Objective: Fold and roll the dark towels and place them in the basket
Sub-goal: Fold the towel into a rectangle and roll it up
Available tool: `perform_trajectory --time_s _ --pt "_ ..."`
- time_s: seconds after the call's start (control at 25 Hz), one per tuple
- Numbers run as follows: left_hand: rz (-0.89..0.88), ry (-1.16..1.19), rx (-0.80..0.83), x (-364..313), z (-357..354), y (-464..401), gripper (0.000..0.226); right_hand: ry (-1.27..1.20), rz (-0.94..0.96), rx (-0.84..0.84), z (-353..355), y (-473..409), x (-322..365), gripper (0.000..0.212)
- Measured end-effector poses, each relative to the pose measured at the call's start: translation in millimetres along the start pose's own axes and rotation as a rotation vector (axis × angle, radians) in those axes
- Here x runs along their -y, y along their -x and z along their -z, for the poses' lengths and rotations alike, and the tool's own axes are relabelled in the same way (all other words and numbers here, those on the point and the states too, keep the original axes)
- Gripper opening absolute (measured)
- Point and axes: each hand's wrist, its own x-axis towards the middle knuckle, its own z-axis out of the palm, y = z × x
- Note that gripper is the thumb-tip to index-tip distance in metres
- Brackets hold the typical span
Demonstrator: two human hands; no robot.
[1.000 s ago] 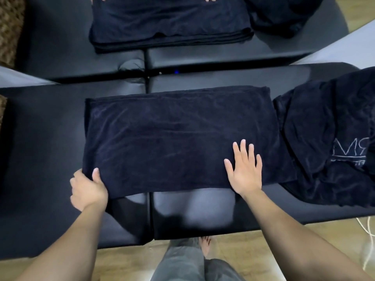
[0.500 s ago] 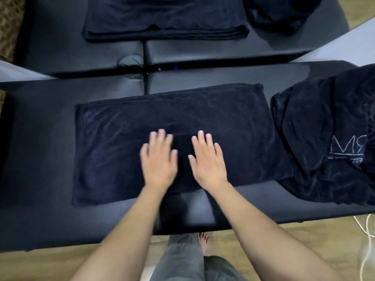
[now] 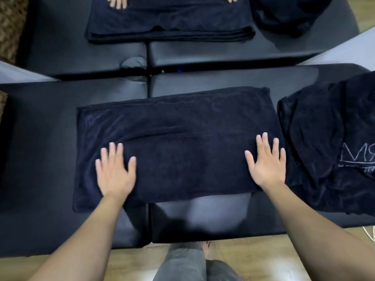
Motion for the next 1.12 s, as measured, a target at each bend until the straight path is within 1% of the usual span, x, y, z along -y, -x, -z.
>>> perform_trajectory --time_s 0.04,0.08,0.12,0.2,0.24,0.28,0.32,0.4,0.44,0.52,0.56,0.64,0.72,0.8,0.84,0.88,0.92,0.96,1.0,1.04,1.08,1.12 --pt "0.062 0.026 0.011 6.2 6.4 -5.2 0.068 -0.022 -0.045 -0.023 5.0 -1.8 11.8 0.07" --pt "0.079 0.049 0.002 2.7 12.7 -10.0 0.067 -0.015 -0.026 -0.072 10.3 -2.0 31.6 0.068" --pt "0.032 0.059 -0.031 -10.8 18.0 -15.6 0.065 0.003 0.064 -0.117 13.8 -2.6 58.9 0.064" --pt "-0.2 0.071 -0.086 -62.8 24.1 -26.3 0.059 -0.017 0.318 -0.145 18.1 -4.5 125.9 0.059" --pt "-0.302 0.102 -0.074 -92.9 24.3 -30.6 0.058 -0.033 0.424 -0.101 16.8 -4.2 157.6 0.06" --pt "-0.352 0.124 -0.032 -118.9 22.2 -32.8 0.057 -0.037 0.492 -0.044 12.2 -3.8 182.4 0.06" --pt "-0.358 0.127 0.009 -137.1 17.3 -35.8 0.056 -0.027 0.529 0.011 7.2 -7.0 197.5 0.059" --pt "-0.339 0.104 0.046 -142.2 8.6 -47.1 0.056 0.02 0.551 0.08 1.9 -25.2 194.8 0.059" --pt "-0.355 0.091 0.045 -132.8 7.9 -55.3 0.058 0.05 0.555 0.07 2.0 -36.3 182.5 0.061" --pt "-0.359 0.049 0.011 -104.3 7.5 -76.0 0.064 0.065 0.499 0.027 6.0 -65.1 149.7 0.066" --pt "-0.323 0.032 -0.009 -89.5 8.8 -88.9 0.066 0.066 0.448 0.013 11.0 -81.1 131.6 0.067" --pt "-0.204 0.004 -0.029 -59.1 13.6 -115.3 0.068 0.068 0.317 -0.018 20.9 -108.1 95.8 0.069" --pt "-0.076 -0.01 -0.012 -26.2 20.7 -140.2 0.07 0.062 0.184 -0.028 29.0 -128.8 62.3 0.072" --pt "0.045 0.01 0.034 -2.9 29.7 -156.5 0.071 0.023 0.044 -0.026 35.3 -138.2 52.1 0.072" --pt "0.091 0.026 0.034 -3.8 33.3 -160.6 0.071 0.015 0.003 -0.061 38.7 -139.2 60.0 0.071" --pt "0.095 0.033 0.0 -15.7 38.1 -161.5 0.07 0.021 0.026 -0.123 42.2 -137.3 77.7 0.068" --pt "0.039 0.036 -0.053 -38.6 41.6 -157.6 0.068 0.018 0.124 -0.17 44.0 -132.2 102.3 0.063" --pt "-0.072 0.044 -0.099 -70.6 41.9 -149.1 0.067 0.008 0.267 -0.186 42.4 -125.3 129.3 0.059" --pt "-0.216 0.052 -0.112 -107.0 37.7 -137.2 0.065 -0.001 0.421 -0.156 35.7 -116.4 154.6 0.059" --pt "-0.351 0.065 -0.094 -141.6 29.0 -123.1 0.064 -0.009 0.536 -0.102 26.1 -106.6 174.0 0.062" --pt "-0.438 0.07 -0.05 -169.0 20.6 -110.4 0.064 -0.008 0.594 -0.045 18.9 -100.8 183.7 0.064" --pt "-0.472 0.062 -0.008 -186.3 13.9 -102.3 0.065 0.003 0.604 -0.017 14.6 -102.4 181.9 0.064"
